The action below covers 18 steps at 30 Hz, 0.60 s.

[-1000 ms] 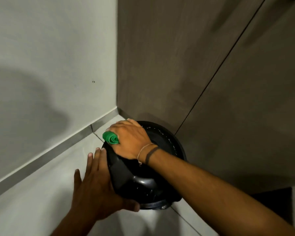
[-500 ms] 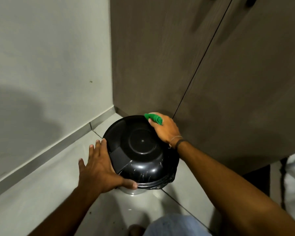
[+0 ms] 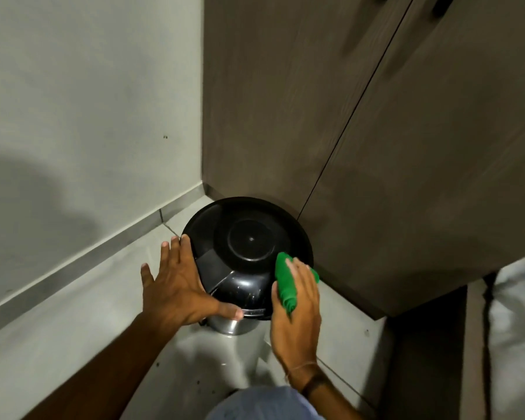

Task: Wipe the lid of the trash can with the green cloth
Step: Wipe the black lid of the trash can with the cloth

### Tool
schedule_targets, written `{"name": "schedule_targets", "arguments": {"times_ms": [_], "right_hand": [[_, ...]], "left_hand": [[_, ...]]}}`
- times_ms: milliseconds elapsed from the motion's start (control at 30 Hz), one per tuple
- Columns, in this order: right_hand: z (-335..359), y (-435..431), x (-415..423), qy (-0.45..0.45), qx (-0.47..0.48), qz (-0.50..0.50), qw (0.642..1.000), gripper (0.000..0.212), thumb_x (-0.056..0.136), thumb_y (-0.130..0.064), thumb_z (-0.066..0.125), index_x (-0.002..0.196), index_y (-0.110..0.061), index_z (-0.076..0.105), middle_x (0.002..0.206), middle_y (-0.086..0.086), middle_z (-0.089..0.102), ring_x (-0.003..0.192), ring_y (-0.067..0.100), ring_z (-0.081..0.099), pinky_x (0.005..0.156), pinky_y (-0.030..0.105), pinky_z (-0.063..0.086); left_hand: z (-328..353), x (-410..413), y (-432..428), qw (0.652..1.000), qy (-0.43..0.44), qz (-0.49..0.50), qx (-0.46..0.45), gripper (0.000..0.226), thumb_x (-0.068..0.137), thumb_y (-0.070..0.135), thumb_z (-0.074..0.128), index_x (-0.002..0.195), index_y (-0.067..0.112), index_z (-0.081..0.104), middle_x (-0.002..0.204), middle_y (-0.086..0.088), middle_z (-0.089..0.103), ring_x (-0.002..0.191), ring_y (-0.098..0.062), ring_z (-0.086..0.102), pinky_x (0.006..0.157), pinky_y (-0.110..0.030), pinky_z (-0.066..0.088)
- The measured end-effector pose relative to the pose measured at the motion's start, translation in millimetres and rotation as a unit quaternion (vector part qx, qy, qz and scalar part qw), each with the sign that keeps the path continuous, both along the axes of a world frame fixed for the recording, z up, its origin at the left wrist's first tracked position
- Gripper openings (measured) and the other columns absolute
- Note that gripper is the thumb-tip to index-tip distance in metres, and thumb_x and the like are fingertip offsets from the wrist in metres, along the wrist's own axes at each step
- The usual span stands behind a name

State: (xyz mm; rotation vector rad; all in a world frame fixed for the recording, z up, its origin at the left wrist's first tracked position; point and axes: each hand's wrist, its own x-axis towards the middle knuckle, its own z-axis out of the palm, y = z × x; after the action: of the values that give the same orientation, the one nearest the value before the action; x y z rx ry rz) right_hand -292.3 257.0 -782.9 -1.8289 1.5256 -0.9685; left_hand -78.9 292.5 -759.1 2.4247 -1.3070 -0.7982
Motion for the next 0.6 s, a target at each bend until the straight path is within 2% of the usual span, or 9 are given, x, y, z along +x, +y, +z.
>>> {"name": "schedule_targets", "arguments": {"times_ms": [100,200,233,300,367,400,433,500,600], "right_hand": [[-3.2,37.1,11.2,0.05,-0.029,0.029,0.998,0.059,0.097,-0.037,0.057,0.155,-0.031,0.047,0.164,-0.013,0.041,0.158,0.009,0.027,0.131,0.042,0.018],[-4.5,66.4,18.3,0.067,-0.092,0.125,0.986,0.056,0.092,-0.036,0.059,0.147,-0.027,0.058,0.156,-0.008,0.055,0.153,0.012,0.04,0.127,0.041,0.024],[-0.7,68.7,19.4,0.031,-0.064,0.138,0.988,0.051,0.093,-0.036,0.061,0.143,-0.028,0.063,0.151,-0.009,0.059,0.149,0.01,0.046,0.125,0.04,0.029],[20.1,62.2,18.6,-0.16,0.107,0.078,0.978,0.03,0.098,-0.031,0.065,0.126,-0.031,0.076,0.137,-0.007,0.071,0.134,0.011,0.062,0.117,0.044,0.045],[43.5,38.6,7.8,-0.343,0.275,-0.014,0.898,0.02,0.1,-0.018,0.066,0.103,-0.024,0.084,0.115,0.009,0.081,0.108,0.027,0.078,0.099,0.051,0.059],[58.7,24.4,0.2,-0.379,0.306,-0.039,0.872,0.019,0.1,-0.016,0.066,0.098,-0.02,0.084,0.107,0.013,0.083,0.099,0.032,0.08,0.091,0.052,0.063],[73.6,7.8,-9.1,-0.385,0.307,-0.047,0.869,0.017,0.1,-0.017,0.066,0.099,-0.017,0.082,0.104,0.015,0.083,0.093,0.032,0.081,0.084,0.051,0.065],[107.0,-34.4,-11.3,-0.355,0.243,-0.019,0.903,0.015,0.1,-0.018,0.066,0.099,-0.016,0.081,0.103,0.013,0.083,0.087,0.025,0.082,0.074,0.039,0.066],[148.0,-116.1,24.5,-0.187,0.113,0.086,0.972,0.018,0.102,-0.015,0.064,0.111,-0.014,0.08,0.11,0.012,0.081,0.096,0.022,0.077,0.083,0.034,0.062]], "left_hand": [[-1.6,-1.4,0.2,1.0,-0.01,-0.004,0.008,0.194,0.011,0.105,0.067,0.161,0.023,-0.025,0.176,-0.006,-0.019,0.162,-0.027,-0.019,0.129,-0.064,-0.001],[-4.1,-1.5,0.1,1.0,-0.028,-0.006,-0.008,0.177,0.034,0.085,0.082,0.162,0.022,-0.022,0.177,-0.006,-0.014,0.163,-0.027,-0.016,0.13,-0.067,0.002],[-3.9,-0.7,-0.4,0.999,-0.034,-0.007,-0.012,0.172,0.038,0.079,0.083,0.162,0.022,-0.021,0.177,-0.007,-0.013,0.163,-0.028,-0.015,0.13,-0.068,0.003],[-1.0,-2.0,1.0,1.0,-0.029,-0.004,-0.002,0.18,0.029,0.089,0.08,0.162,0.022,-0.021,0.177,-0.007,-0.013,0.163,-0.028,-0.015,0.13,-0.067,0.003],[3.1,-4.5,1.5,1.0,-0.016,-0.001,0.015,0.193,0.014,0.102,0.07,0.162,0.021,-0.023,0.177,-0.007,-0.015,0.163,-0.028,-0.017,0.129,-0.067,0.002],[6.7,-3.7,2.4,1.0,-0.01,0.002,0.02,0.196,0.009,0.104,0.066,0.162,0.021,-0.024,0.177,-0.008,-0.017,0.163,-0.028,-0.018,0.129,-0.066,0.002],[5.9,-5.9,2.4,1.0,-0.002,0.002,0.024,0.198,0.006,0.105,0.065,0.161,0.021,-0.026,0.176,-0.008,-0.019,0.162,-0.028,-0.019,0.13,-0.066,0.001],[7.5,-6.2,4.0,1.0,0.011,0.002,0.021,0.199,0.006,0.105,0.066,0.16,0.022,-0.029,0.176,-0.008,-0.022,0.162,-0.028,-0.021,0.13,-0.067,-0.001],[9.0,-4.2,4.9,1.0,0.016,0.005,0.015,0.198,0.008,0.104,0.068,0.16,0.022,-0.029,0.175,-0.007,-0.023,0.162,-0.028,-0.022,0.13,-0.066,-0.002]]}}
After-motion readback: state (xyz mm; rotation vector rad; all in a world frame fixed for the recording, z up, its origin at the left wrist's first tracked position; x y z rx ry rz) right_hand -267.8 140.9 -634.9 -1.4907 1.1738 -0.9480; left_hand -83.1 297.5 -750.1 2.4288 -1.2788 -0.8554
